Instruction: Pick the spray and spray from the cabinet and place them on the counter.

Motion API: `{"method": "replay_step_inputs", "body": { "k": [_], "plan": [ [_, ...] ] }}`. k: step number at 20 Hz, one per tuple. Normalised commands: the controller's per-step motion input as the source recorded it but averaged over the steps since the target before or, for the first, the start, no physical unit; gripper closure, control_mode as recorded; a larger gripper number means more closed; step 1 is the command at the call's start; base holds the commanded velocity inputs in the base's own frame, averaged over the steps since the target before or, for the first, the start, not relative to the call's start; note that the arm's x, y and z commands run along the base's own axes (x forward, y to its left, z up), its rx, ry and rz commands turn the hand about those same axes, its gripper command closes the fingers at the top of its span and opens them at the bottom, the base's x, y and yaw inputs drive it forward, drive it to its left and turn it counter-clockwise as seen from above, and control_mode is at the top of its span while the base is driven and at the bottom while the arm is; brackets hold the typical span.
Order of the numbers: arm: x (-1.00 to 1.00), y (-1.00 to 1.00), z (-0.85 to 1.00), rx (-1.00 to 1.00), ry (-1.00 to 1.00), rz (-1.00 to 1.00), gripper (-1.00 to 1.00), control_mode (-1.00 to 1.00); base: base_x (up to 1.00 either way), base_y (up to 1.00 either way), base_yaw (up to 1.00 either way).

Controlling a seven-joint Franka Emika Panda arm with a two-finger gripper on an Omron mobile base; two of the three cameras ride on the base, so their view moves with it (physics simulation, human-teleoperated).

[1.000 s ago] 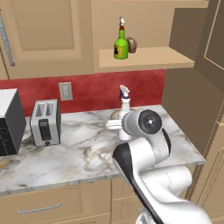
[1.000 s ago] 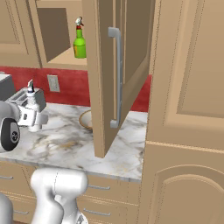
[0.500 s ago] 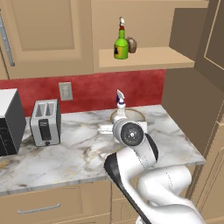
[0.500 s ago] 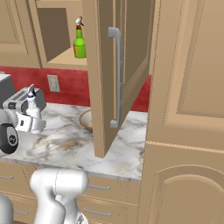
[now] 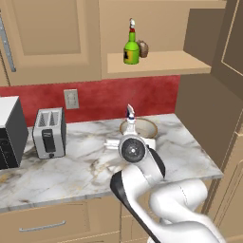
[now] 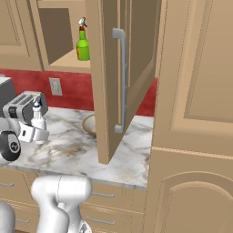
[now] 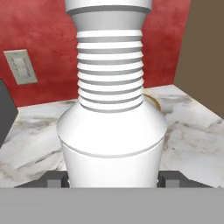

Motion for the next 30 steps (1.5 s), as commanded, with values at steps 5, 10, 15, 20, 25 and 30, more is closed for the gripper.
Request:
{"method": "replay_step_inputs", "body": {
  "k": [5,10,15,20,25,30],
  "plan": [
    [0.12,0.00,-0.42,0.00,-0.03,-0.08,1.00,-1.00,0.00,0.00,0.00],
    [0.10,0.00,-0.41,0.00,-0.07,-0.07,1.00,-1.00,0.00,0.00,0.00],
    [0.05,0.00,-0.31,0.00,-0.05,-0.04,1.00,-1.00,0.00,0.00,0.00],
    [-0.01,0.00,-0.18,0.01,-0.02,-0.03,1.00,-1.00,0.00,0.00,0.00],
    [0.00,0.00,-0.21,0.01,-0.03,-0.04,1.00,-1.00,0.00,0.00,0.00],
    [0.00,0.00,-0.19,0.00,-0.01,-0.04,1.00,-1.00,0.00,0.00,0.00]
  ]
}}
